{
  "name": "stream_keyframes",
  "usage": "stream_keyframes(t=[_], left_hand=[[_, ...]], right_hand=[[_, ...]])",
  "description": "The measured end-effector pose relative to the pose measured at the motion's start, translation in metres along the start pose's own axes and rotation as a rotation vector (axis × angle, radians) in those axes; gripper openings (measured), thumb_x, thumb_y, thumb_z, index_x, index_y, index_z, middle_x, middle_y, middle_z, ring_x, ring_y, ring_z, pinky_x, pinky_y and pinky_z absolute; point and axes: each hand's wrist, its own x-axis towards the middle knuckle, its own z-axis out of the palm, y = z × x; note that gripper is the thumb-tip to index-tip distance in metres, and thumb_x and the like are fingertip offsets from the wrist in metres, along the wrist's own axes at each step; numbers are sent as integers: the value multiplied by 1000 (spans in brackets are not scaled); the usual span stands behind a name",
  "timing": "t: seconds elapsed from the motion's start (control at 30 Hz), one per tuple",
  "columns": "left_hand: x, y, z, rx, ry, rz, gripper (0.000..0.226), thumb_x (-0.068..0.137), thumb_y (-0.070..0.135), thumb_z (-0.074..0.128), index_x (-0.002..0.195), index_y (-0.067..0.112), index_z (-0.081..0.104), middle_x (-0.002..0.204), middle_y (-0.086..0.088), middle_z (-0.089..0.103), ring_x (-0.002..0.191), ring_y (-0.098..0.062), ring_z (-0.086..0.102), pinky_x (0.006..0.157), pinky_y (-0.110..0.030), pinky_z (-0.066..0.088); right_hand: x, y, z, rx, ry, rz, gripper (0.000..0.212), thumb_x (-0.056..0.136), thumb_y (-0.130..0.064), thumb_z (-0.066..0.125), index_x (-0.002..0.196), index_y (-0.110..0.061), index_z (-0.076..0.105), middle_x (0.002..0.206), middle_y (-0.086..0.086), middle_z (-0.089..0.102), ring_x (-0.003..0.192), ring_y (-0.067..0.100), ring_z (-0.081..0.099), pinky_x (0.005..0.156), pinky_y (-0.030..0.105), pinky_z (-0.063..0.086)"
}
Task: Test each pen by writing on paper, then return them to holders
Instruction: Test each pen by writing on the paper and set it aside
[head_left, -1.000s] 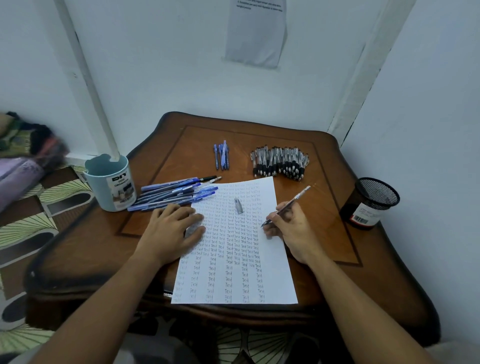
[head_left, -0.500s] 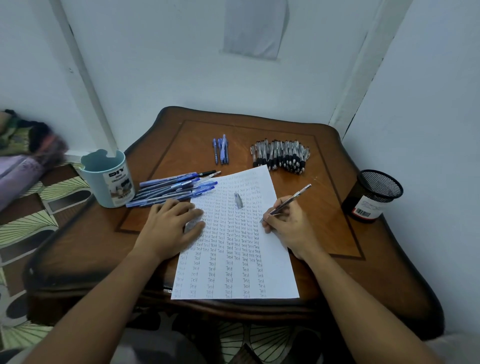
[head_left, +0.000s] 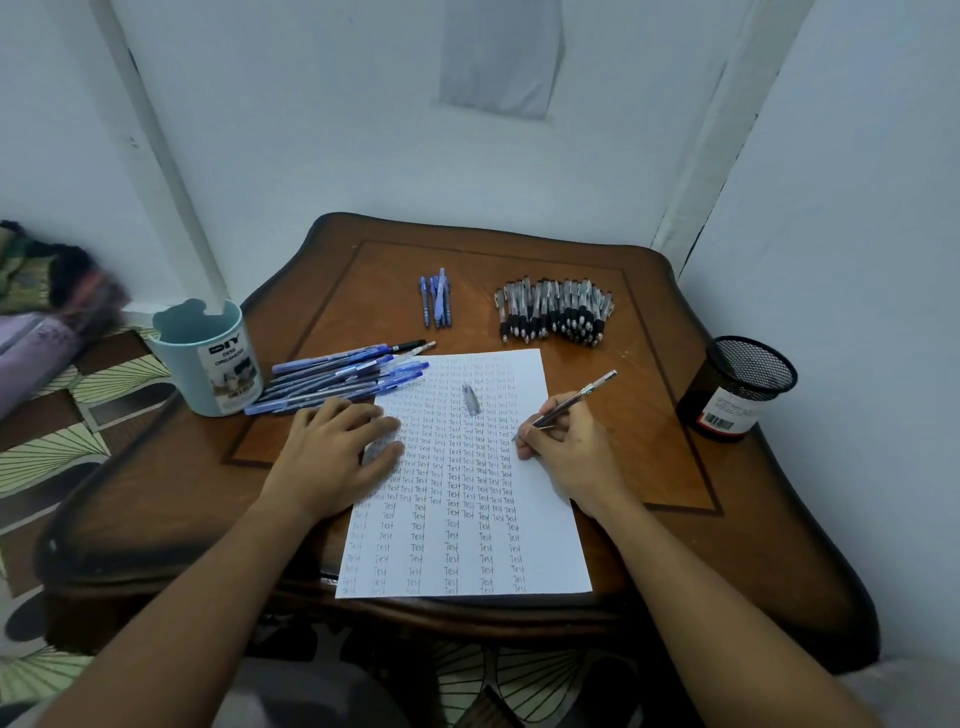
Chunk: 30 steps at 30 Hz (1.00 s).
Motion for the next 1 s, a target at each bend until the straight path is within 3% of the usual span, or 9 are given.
stream_keyframes(t=[0.33, 0.6, 0.8, 1.0], left_hand=[[-1, 1, 0, -3, 14, 8, 49, 91, 61, 39, 110, 31, 73, 115, 10, 68, 106, -18, 53, 79, -41, 37], [0, 1, 0, -3, 15, 7, 49, 91, 60, 40, 110, 31, 74, 116, 10, 68, 107, -18, 54, 80, -40, 37], [-2, 2, 1, -6, 18, 4, 49, 91, 60, 39, 110, 31, 74, 115, 10, 68, 107, -17, 53, 80, -39, 36], [0, 1, 0, -6, 35, 17, 48, 91, 59, 41, 109, 30, 75, 113, 9, 69, 105, -18, 54, 79, -40, 38]], right_hand=[[-2, 1, -1, -39, -11, -30, 25, 91, 3, 64, 95, -16, 48, 81, 17, 67, 70, 26, 64, 71, 42, 56], [-2, -1, -2, -20, 1, -16, 22, 92, 4, 63, 97, -11, 48, 81, 17, 65, 69, 26, 62, 68, 39, 56], [-4, -3, -2, -8, -8, -20, 22, 91, 7, 62, 99, -4, 46, 85, 29, 64, 68, 28, 59, 63, 33, 54], [-2, 0, -3, 33, 14, -6, 25, 92, 6, 62, 97, -13, 47, 79, 17, 65, 70, 29, 62, 73, 48, 55]])
